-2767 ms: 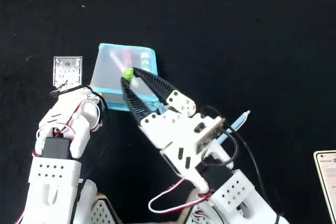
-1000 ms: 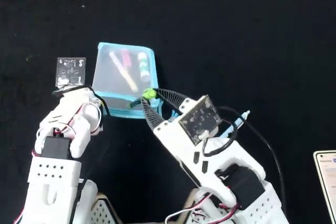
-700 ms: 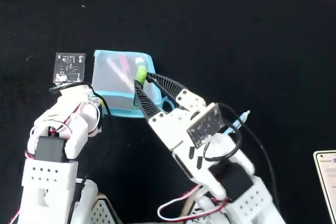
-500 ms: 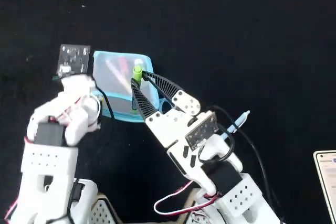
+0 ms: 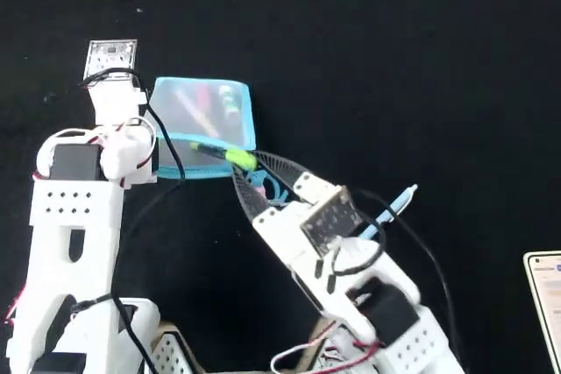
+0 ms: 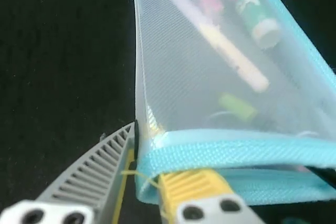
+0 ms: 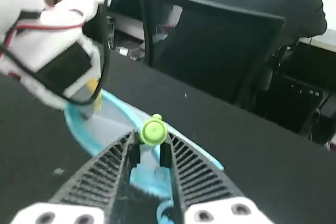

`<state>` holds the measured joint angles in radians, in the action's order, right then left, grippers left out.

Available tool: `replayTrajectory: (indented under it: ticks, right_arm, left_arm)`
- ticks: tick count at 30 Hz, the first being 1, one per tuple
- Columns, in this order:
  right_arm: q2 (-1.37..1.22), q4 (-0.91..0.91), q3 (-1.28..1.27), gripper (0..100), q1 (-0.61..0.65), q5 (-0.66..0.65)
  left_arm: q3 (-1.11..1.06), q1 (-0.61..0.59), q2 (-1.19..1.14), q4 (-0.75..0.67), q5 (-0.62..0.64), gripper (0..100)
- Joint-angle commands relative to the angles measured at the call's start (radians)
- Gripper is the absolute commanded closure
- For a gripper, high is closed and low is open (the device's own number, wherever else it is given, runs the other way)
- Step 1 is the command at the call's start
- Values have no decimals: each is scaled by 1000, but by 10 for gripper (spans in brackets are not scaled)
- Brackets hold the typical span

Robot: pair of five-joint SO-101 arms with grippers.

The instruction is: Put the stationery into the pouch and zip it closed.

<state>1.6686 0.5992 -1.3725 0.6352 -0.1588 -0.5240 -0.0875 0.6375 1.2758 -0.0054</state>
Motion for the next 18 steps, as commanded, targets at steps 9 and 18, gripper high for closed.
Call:
replayTrajectory:
  ticks: [9,18]
  right_arm:
    - [165,69,-114,988,109,-109]
    - [-159,-117,25,988,112,-106]
  left_arm:
    - [30,68,-6,28,-3,970]
    - [24,88,-6,23,-5,970]
